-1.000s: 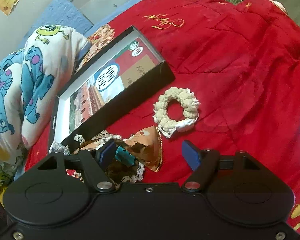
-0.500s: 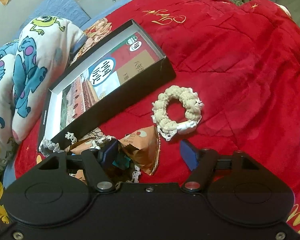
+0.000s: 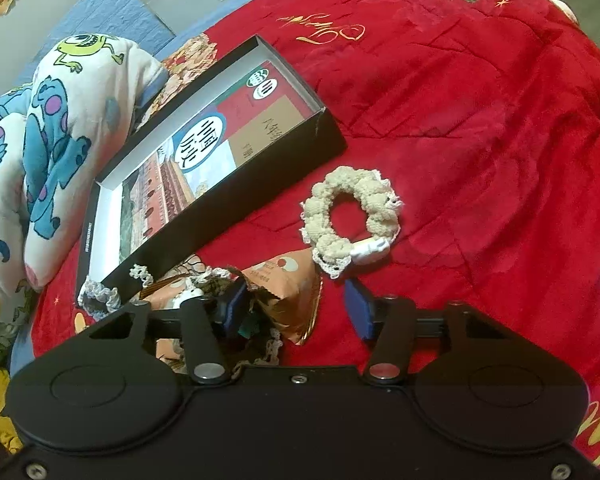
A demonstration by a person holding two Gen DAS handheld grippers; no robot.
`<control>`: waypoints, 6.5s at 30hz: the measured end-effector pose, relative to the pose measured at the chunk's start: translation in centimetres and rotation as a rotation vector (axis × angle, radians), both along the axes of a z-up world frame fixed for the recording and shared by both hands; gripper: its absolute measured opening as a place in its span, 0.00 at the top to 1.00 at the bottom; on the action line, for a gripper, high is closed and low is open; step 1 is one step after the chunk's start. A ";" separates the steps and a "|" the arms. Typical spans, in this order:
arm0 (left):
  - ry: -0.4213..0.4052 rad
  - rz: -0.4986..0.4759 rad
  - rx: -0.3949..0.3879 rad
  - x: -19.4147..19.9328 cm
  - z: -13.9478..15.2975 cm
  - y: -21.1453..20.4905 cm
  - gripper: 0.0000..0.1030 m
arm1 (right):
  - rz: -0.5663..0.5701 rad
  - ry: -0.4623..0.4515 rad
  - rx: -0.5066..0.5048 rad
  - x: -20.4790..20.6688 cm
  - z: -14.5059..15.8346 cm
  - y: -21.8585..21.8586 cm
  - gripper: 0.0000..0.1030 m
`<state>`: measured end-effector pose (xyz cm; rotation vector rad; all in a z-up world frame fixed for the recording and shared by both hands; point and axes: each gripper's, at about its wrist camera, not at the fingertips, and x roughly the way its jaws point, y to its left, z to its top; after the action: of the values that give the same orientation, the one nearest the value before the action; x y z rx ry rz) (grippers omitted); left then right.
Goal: Organize objects
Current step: 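Close the right gripper on a brown paper-wrapped snack, then lift the wrapped snack with the right gripper toward the black box, then lower the snack into the box and open the right gripper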
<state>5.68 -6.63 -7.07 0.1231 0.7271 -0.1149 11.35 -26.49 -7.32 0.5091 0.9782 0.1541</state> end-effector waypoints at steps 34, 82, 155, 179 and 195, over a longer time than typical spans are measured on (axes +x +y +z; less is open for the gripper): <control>0.062 0.060 -0.034 -0.1 1.0 1.5 0.60 | -0.029 -0.059 0.030 -1.5 1.8 -1.1 0.75; 0.107 0.119 -0.068 0.1 1.6 2.6 0.65 | -0.013 -0.071 0.033 -1.0 1.3 -0.5 0.75; -0.012 0.236 -0.118 12.1 4.1 11.6 0.65 | 0.221 -0.180 0.047 10.1 1.3 11.2 0.76; 0.024 0.217 -0.106 12.2 2.5 10.2 0.64 | 0.223 -0.162 0.055 9.4 1.2 11.4 0.76; 0.020 0.204 -0.172 12.1 2.0 10.1 0.64 | 0.212 -0.154 0.029 9.4 0.9 11.6 0.75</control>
<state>17.82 3.46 -5.05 -0.1168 0.7425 0.0166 20.71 -14.90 -6.40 0.4128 0.8787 0.3922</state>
